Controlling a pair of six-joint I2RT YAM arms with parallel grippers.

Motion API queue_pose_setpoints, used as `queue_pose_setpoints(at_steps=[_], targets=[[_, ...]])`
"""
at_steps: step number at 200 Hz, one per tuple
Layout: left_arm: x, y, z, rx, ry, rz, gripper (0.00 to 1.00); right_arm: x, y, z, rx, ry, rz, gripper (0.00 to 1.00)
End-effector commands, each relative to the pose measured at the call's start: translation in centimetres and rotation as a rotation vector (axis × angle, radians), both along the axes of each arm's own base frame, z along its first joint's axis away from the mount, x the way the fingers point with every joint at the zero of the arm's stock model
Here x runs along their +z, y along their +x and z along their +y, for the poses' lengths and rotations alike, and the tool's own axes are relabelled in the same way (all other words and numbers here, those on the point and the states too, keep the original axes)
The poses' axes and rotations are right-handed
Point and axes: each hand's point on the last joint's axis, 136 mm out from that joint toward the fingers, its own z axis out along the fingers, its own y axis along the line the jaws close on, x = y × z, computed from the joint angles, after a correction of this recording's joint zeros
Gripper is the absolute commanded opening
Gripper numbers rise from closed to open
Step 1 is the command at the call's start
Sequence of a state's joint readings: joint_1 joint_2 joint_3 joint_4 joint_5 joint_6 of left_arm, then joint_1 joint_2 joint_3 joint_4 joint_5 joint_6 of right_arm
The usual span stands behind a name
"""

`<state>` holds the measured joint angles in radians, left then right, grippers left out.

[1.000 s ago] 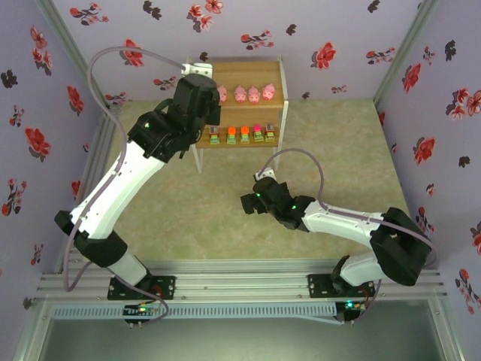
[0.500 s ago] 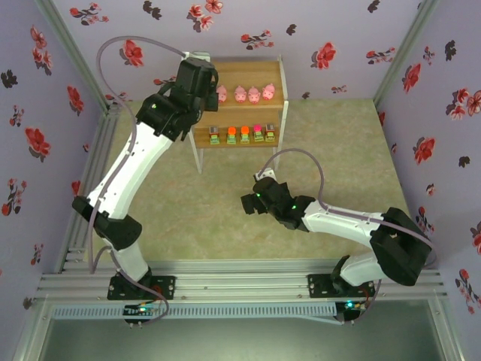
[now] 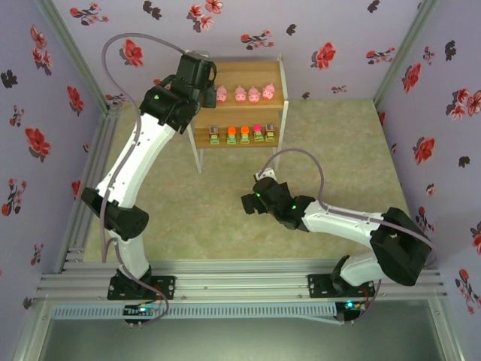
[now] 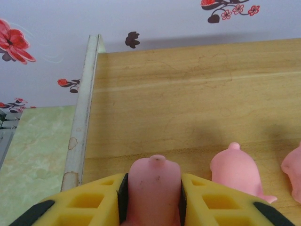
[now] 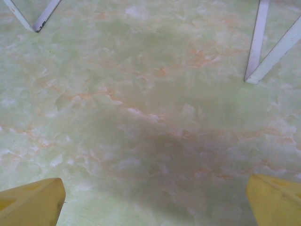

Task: Place and organize the plastic toys onto the shelf

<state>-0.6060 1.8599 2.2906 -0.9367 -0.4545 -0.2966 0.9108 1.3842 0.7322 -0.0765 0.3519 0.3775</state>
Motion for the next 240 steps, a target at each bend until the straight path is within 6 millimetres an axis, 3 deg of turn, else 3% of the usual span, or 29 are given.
queue_pose_setpoints(at_steps=[1,240], targets=[[-0.2,0.1,0.1,0.002,-0.015,0.018,0.34,1.0,0.4,0.2,-0.016,0.0,-0.024,0.99],[-1.6,1.5,0.3,0.02,-0.022,0.05,0.35,1.1,0.5,0.1,-0.019,-0.006,-0.028,0.99]])
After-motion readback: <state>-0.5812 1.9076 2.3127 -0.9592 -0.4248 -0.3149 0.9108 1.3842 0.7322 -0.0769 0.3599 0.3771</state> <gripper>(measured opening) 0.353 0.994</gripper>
